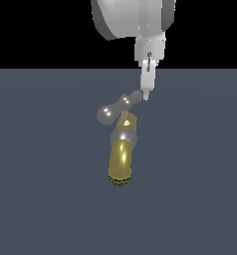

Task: Turn on the faucet by rotating a designated handle.

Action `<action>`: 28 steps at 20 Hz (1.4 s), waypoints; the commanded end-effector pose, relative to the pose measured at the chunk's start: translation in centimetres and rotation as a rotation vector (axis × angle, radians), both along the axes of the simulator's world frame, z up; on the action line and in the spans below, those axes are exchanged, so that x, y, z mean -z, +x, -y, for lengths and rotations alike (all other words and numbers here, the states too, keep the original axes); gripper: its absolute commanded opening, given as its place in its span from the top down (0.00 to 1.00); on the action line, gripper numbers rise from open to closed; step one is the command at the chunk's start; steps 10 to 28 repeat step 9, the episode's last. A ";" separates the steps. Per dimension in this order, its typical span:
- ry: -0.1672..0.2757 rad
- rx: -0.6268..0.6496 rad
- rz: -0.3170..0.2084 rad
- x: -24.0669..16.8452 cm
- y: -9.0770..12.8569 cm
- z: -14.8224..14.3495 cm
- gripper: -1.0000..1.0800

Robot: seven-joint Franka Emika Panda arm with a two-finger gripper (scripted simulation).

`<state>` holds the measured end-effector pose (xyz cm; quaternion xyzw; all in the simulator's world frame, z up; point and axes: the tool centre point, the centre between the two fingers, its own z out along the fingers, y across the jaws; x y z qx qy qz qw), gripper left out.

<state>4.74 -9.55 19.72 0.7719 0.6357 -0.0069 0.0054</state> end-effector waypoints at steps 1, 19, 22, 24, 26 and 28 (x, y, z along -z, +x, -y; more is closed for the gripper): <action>0.014 -0.048 0.001 0.0 0.9 -4.9 1.00; 0.017 -0.061 0.003 0.0 2.2 -10.0 1.00; 0.017 -0.061 0.003 0.0 2.2 -10.0 1.00; 0.017 -0.061 0.003 0.0 2.2 -10.0 1.00; 0.017 -0.061 0.003 0.0 2.2 -10.0 1.00; 0.017 -0.061 0.003 0.0 2.2 -10.0 1.00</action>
